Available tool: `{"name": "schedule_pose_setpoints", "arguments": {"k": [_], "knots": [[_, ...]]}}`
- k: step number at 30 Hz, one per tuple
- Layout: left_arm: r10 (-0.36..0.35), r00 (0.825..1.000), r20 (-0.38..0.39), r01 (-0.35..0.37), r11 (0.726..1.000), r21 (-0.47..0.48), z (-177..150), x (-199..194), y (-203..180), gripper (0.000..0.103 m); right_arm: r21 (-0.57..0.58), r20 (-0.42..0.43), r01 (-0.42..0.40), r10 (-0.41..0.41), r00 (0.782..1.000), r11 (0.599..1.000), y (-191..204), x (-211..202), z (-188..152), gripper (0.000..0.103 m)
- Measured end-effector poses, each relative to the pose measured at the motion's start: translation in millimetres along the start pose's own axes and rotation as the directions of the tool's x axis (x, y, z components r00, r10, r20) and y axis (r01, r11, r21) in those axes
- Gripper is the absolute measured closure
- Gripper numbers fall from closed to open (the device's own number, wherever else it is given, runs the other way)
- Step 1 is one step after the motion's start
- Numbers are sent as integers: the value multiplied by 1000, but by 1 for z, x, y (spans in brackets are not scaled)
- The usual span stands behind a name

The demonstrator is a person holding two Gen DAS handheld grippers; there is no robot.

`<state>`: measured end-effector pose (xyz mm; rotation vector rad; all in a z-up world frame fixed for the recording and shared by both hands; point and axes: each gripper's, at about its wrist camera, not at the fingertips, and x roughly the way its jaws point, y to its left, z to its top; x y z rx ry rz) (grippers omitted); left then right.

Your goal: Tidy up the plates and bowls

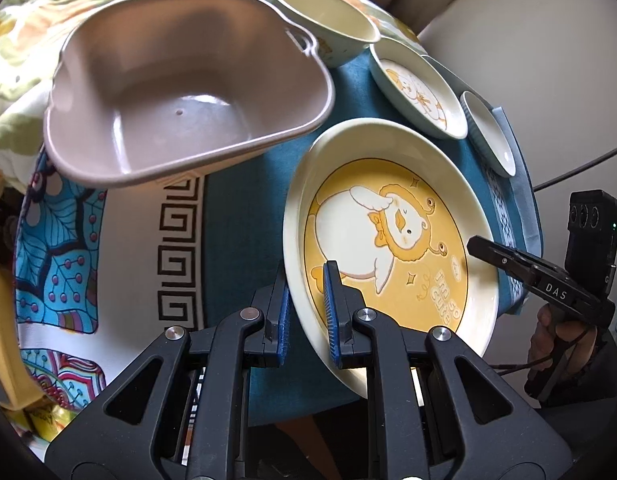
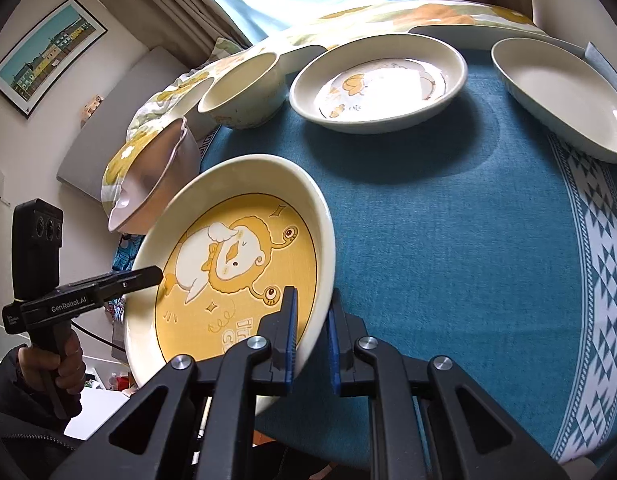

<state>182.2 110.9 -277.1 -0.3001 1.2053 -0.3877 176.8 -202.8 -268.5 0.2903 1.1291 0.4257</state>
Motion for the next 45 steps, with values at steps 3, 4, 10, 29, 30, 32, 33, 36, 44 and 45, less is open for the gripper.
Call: {"name": "schedule_pose_setpoints", "arguments": {"k": [3,4,10,29,30,32,33,36,44,45], "knots": [[-17,1000,7,17,1000,-9,-4,2,10,90,3,10,-6,6,1000,1000,3,4,0,91],[-27,1000,13,28,1000,-12,-5,3,12,90,2,7,-2,2,1000,1000,3,6,-1,91],[-33,999,14,33,999,3,-8,1,17,90,33,9,-18,17,1000,999,0,7,-3,91],[86,995,56,-87,996,23,-3,7,-18,25,105,-16,17,-15,1000,994,-4,3,3,90],[98,994,53,-99,995,18,-4,7,-19,25,92,-3,21,-21,1000,996,-3,0,3,86],[120,991,52,-120,993,0,-8,3,-22,25,66,7,22,-22,1000,998,0,-7,4,80],[125,991,54,-124,992,-10,-11,1,-24,25,56,8,19,-20,1000,998,0,-11,4,79],[162,985,67,-160,987,-23,-21,-13,-36,25,20,25,26,-26,999,999,2,-32,1,78],[150,967,207,-173,980,99,-23,-71,-133,25,-39,159,73,-66,985,997,-7,-131,-13,78],[139,963,231,-173,976,134,-19,-76,-151,25,-43,181,81,-72,981,996,-10,-144,-12,77]]}}
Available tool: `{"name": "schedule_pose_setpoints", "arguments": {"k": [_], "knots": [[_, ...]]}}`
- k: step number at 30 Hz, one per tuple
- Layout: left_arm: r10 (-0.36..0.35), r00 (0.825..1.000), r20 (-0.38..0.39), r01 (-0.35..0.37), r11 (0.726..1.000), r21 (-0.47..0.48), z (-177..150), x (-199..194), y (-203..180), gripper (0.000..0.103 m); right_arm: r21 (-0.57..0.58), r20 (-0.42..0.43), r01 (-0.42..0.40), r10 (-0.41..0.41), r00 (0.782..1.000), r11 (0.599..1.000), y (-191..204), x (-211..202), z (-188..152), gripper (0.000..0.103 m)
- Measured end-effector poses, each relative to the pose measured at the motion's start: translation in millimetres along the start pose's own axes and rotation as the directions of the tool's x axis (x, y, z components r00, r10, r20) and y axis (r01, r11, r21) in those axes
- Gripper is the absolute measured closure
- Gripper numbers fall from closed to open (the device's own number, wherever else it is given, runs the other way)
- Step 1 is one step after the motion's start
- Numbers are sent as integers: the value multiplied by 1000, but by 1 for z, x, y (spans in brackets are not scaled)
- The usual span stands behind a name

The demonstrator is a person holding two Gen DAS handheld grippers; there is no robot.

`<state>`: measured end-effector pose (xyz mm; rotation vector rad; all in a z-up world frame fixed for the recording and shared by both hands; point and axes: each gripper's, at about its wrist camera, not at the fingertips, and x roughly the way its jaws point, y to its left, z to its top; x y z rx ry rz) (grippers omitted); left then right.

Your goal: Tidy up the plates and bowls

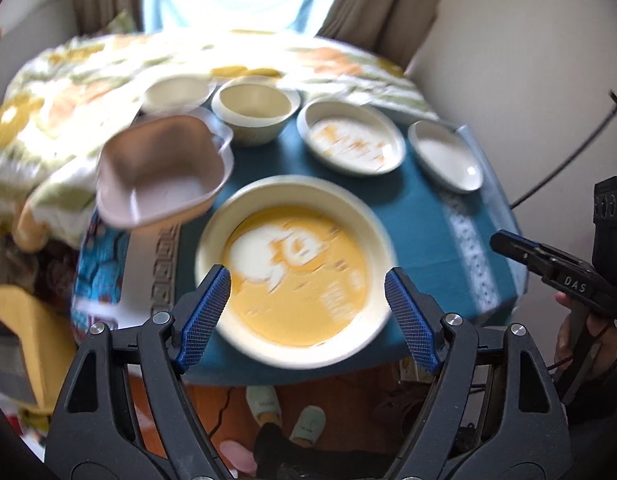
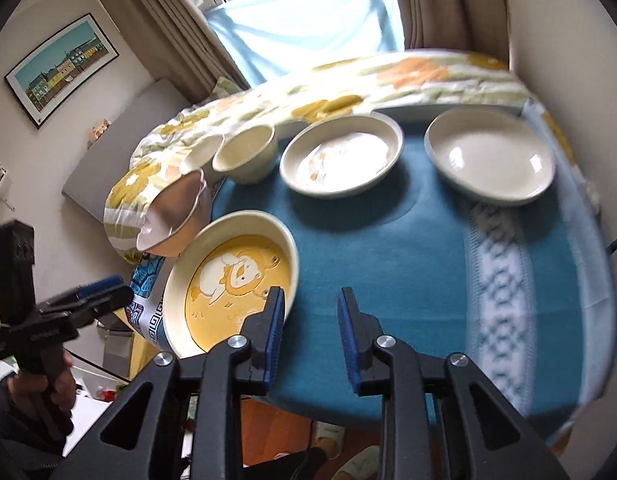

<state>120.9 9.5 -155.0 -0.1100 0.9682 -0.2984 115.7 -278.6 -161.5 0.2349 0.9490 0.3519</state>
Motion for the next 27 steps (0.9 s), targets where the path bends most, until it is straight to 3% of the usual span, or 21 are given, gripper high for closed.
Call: {"name": "schedule_pose_setpoints", "arguments": {"k": [1,2,3,4,5,8,11,13,17,24,27], "knots": [[-10,1000,24,9,999,34,8,-6,-15,24,-7,29,9,-9,1000,1000,-4,-14,3,74],[-25,998,52,21,998,66,16,-13,-28,18,-14,56,16,-15,998,1000,-7,-25,5,55],[-40,996,80,33,995,96,25,-18,-42,12,-19,86,20,-18,996,1000,-12,-36,7,26],[-56,993,101,44,992,116,35,-20,-56,1,-25,119,27,-24,993,999,-16,-47,10,12],[-74,990,121,58,990,130,45,-21,-69,0,-30,151,44,-39,988,999,-20,-57,12,0],[-144,983,117,119,974,195,78,-12,-106,0,-43,202,123,-112,973,991,-33,-77,19,0],[-158,984,80,132,955,267,111,12,-137,0,-14,194,172,-166,967,985,-50,-83,28,0],[-169,984,55,144,941,306,132,33,-152,0,55,147,200,-206,967,978,-68,-82,35,0],[-206,978,-31,205,922,328,176,85,-170,0,212,211,229,-273,939,950,-104,-88,46,0],[-262,941,-214,324,880,347,233,194,-193,1,434,145,172,-257,956,884,-160,-43,72,0],[-268,913,-308,370,862,347,241,246,-197,11,534,112,125,-217,970,836,-185,-9,74,7]]}}
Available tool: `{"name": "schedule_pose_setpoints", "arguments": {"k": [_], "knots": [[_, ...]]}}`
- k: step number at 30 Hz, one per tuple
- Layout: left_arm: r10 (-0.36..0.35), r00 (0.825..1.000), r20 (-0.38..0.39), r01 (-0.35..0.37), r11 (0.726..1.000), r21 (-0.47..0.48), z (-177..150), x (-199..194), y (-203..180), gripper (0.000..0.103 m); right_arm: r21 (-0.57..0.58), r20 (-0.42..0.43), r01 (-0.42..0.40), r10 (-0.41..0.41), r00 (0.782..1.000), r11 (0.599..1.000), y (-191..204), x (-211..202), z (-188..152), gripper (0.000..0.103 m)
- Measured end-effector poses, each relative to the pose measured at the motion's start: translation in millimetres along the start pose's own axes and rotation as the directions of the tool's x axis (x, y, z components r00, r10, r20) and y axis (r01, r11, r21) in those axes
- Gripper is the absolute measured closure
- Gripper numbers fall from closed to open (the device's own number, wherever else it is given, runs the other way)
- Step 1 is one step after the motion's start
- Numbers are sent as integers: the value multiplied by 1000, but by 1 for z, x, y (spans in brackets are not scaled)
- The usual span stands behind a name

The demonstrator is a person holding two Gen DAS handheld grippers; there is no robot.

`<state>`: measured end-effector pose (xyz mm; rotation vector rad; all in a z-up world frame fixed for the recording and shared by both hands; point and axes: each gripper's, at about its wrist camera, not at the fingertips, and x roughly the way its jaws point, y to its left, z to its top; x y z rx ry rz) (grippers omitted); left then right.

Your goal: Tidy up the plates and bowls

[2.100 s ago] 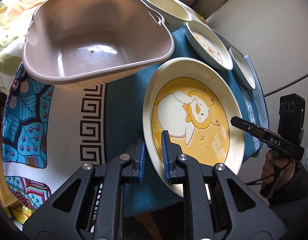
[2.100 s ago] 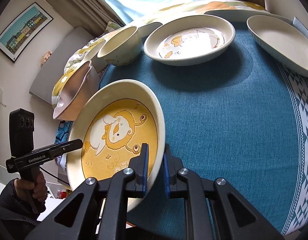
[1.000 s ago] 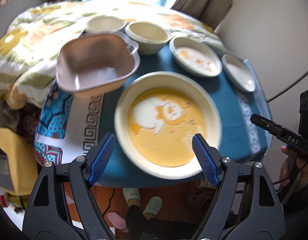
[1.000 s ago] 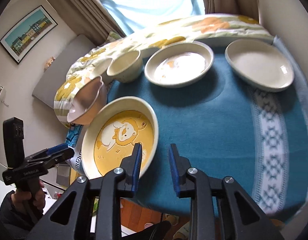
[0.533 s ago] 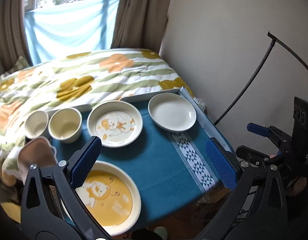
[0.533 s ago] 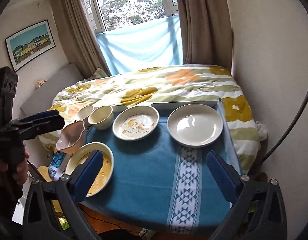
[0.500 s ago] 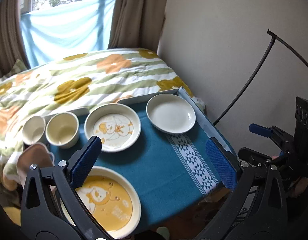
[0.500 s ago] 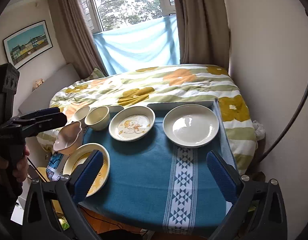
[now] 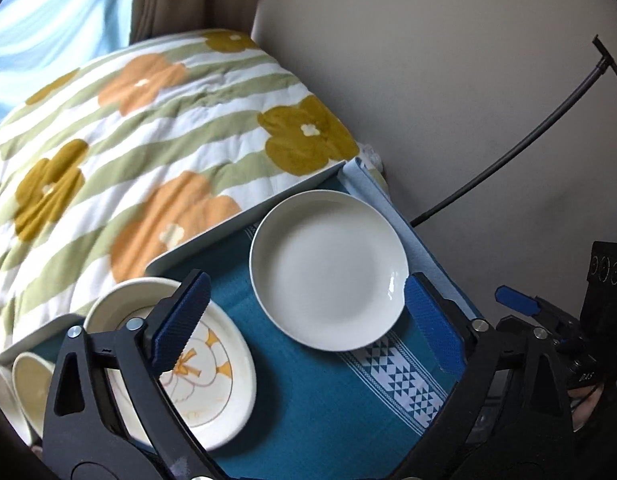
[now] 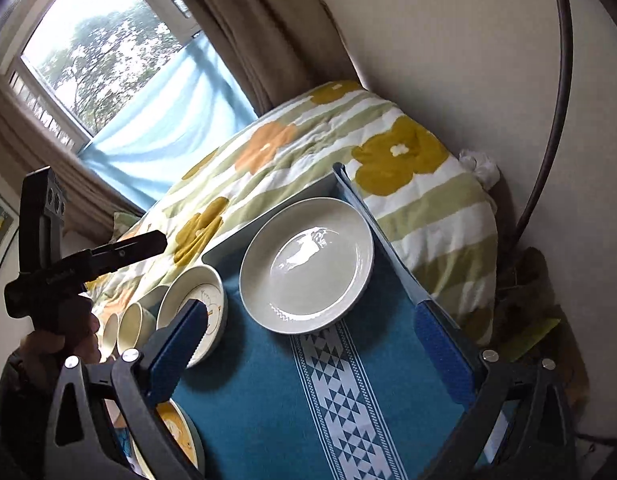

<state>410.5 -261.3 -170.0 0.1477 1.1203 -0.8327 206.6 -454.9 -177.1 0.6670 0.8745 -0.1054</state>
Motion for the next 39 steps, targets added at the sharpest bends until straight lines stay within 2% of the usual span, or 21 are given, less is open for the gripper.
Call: {"name": "schedule_pose_setpoints", "arguments": {"k": [1,2,6,7,9,11,14,17,19,23,26,34,39], "knots": [[-13,999,-29,14,1000,8,4,15,6,19,39,-22,-2,3,1000,999,-6,14,1,10],[-26,998,-58,27,1000,16,7,30,11,27,64,-40,3,0,999,998,-10,26,-1,17],[-65,985,-157,68,998,12,11,84,34,48,119,-104,35,-22,994,992,-23,67,-5,38],[-73,983,-171,75,997,8,12,94,39,56,127,-114,40,-26,993,991,-25,75,-5,40],[-85,978,-192,86,996,-3,13,107,47,60,140,-123,53,-36,992,989,-29,86,-5,45],[-102,972,-210,101,995,-18,14,116,53,70,155,-124,59,-40,991,986,-30,93,-5,49],[-118,967,-225,117,993,-17,17,127,58,76,167,-122,66,-45,991,984,-31,99,-6,58],[-123,962,-245,127,992,-2,18,134,58,82,178,-124,73,-52,991,981,-33,102,-6,69],[-119,961,-248,125,992,7,18,137,58,83,189,-117,73,-51,992,979,-34,102,-6,70],[-110,964,-243,115,993,7,18,139,63,92,201,-118,83,-60,991,976,-37,103,-5,79],[-134,961,-241,136,991,-8,18,140,67,92,215,-117,86,-62,991,973,-41,103,-6,86],[-96,969,-228,102,995,14,18,137,61,92,207,-115,80,-57,992,975,-42,103,-5,88],[-75,976,-203,80,997,15,18,121,54,92,182,-99,63,-46,994,981,-38,93,-2,88]]}}
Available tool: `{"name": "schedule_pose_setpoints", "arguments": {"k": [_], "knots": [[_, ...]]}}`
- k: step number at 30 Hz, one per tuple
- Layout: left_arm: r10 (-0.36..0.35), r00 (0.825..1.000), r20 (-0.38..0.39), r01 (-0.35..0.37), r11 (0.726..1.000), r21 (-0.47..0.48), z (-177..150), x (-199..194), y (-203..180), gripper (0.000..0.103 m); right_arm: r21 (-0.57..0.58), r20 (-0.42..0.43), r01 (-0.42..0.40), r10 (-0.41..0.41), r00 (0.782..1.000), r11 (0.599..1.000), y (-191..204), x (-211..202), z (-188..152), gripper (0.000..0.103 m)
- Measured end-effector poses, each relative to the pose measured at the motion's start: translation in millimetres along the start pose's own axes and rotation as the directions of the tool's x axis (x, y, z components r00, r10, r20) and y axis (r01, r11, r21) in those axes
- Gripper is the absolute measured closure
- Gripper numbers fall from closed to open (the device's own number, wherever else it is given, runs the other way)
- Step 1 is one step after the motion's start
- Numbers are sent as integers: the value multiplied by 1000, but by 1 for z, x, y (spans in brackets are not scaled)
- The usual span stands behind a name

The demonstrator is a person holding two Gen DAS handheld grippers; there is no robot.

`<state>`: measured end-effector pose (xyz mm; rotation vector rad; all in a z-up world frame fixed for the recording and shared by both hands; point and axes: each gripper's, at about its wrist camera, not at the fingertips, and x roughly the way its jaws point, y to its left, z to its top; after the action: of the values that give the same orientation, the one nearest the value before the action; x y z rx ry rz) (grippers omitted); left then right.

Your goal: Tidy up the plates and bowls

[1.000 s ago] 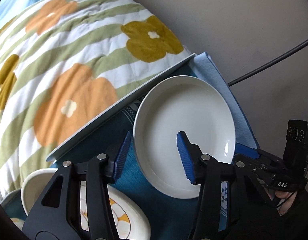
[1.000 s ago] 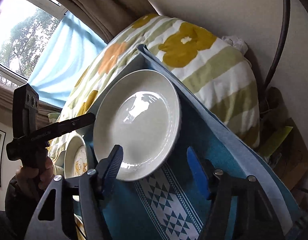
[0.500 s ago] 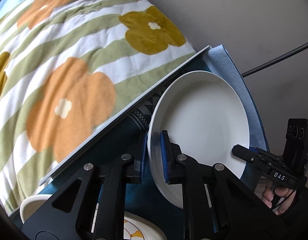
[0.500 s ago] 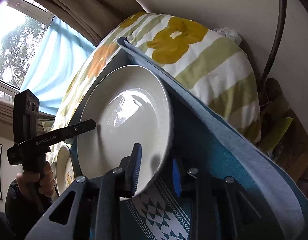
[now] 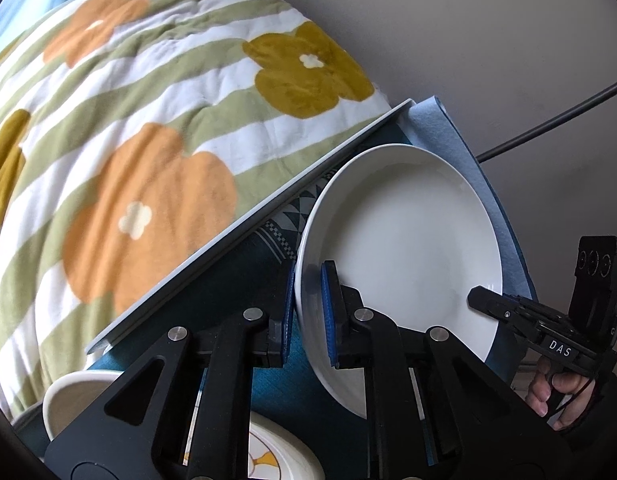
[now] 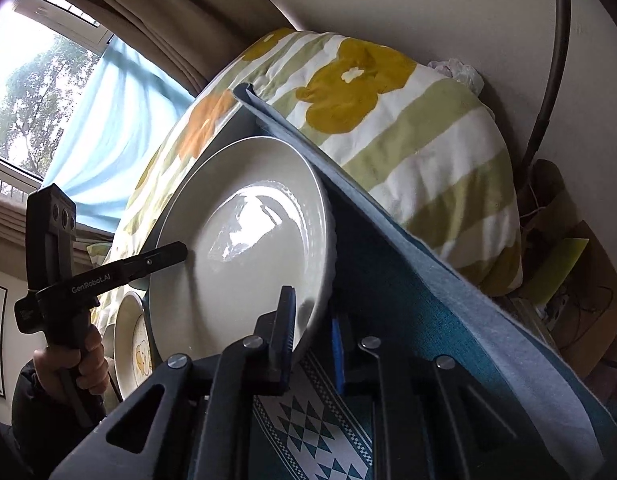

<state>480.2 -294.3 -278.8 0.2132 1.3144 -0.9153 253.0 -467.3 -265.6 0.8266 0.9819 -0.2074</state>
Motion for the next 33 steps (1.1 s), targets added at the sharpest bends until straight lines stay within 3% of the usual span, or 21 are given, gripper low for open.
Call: {"name": "schedule_pose_setpoints", "arguments": {"k": [9,13,17,21,26,33], "knots": [[51,990,131,-42,997,-70,-33,-78,-30,92,-155,11,-67,69,998,986,26,-57,7,88],[108,974,201,-76,984,-163,-72,-126,-47,92,-257,-22,-120,119,993,959,47,-87,4,88],[184,946,268,-114,960,-257,-125,-170,-61,92,-370,-80,-182,164,983,911,71,-111,-10,88],[275,914,298,-158,918,-363,-188,-205,-69,92,-479,-149,-254,208,967,840,94,-123,-36,88],[370,884,286,-192,845,-499,-270,-231,-68,92,-552,-263,-341,229,937,761,118,-116,-79,88],[417,880,227,-193,750,-632,-365,-239,-44,92,-583,-395,-405,190,899,704,137,-83,-146,88]]}}
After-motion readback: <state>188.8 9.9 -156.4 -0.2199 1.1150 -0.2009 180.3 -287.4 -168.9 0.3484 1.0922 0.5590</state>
